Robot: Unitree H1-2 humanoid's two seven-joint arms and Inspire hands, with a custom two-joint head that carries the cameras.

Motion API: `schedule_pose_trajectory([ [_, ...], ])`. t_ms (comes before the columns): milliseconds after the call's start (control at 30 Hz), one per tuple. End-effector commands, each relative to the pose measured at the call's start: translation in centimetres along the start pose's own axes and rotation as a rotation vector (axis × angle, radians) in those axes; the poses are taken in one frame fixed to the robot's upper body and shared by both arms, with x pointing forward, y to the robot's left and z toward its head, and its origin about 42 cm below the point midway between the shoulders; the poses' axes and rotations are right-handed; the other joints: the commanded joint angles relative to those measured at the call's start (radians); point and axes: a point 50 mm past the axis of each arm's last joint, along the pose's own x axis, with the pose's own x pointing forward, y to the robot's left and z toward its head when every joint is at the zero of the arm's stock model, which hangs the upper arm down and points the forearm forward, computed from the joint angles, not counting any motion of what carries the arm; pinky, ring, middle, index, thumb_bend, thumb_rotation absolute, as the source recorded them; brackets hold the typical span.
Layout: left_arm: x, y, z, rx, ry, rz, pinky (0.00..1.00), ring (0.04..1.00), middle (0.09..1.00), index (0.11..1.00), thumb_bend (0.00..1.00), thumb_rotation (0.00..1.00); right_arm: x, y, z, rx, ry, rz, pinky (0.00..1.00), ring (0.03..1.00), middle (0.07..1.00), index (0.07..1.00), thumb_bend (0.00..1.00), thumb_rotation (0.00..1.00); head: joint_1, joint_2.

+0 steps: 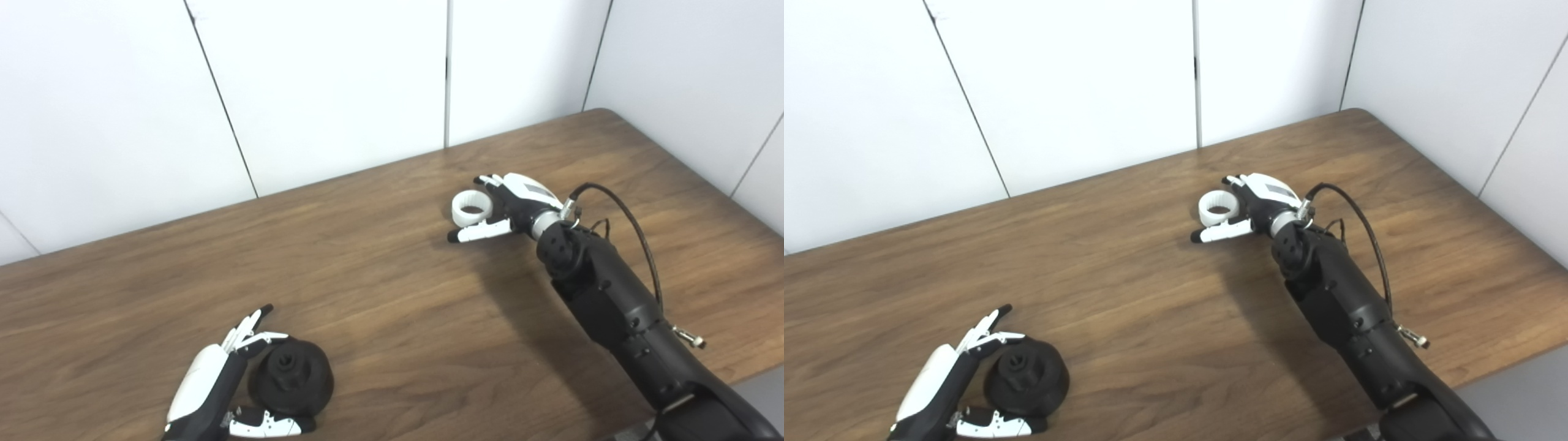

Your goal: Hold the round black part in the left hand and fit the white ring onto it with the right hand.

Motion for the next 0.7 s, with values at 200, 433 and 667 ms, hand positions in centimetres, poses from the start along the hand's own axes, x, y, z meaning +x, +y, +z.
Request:
schedule_pose_trajectory([
  [200,-0.2,1.1,-0.2,0.033,0.0,0.001,1.0,1.0,1.0,0.633,0.98,0.25,-0.1,-1.6,0.7,-0.009,-0.026,-0.071,0.96,1.0,1.0,0.833,0.94,0.43,0.004,0.006],
  [433,-0.3,1.2,-0.2,0.032,0.001,-0.001,1.0,1.0,1.0,0.634,0.98,0.25,-0.3,-0.9,0.5,-0.046,-0.038,-0.128,0.98,1.0,0.957,0.683,0.79,0.33,0.005,0.009],
  [667,-0.5,1.1,-0.1,0.032,0.002,-0.003,1.0,1.0,1.0,0.634,0.97,0.25,-0.4,-0.8,0.5,-0.045,-0.054,-0.167,1.0,0.985,0.925,0.642,0.75,0.33,0.007,0.012],
])
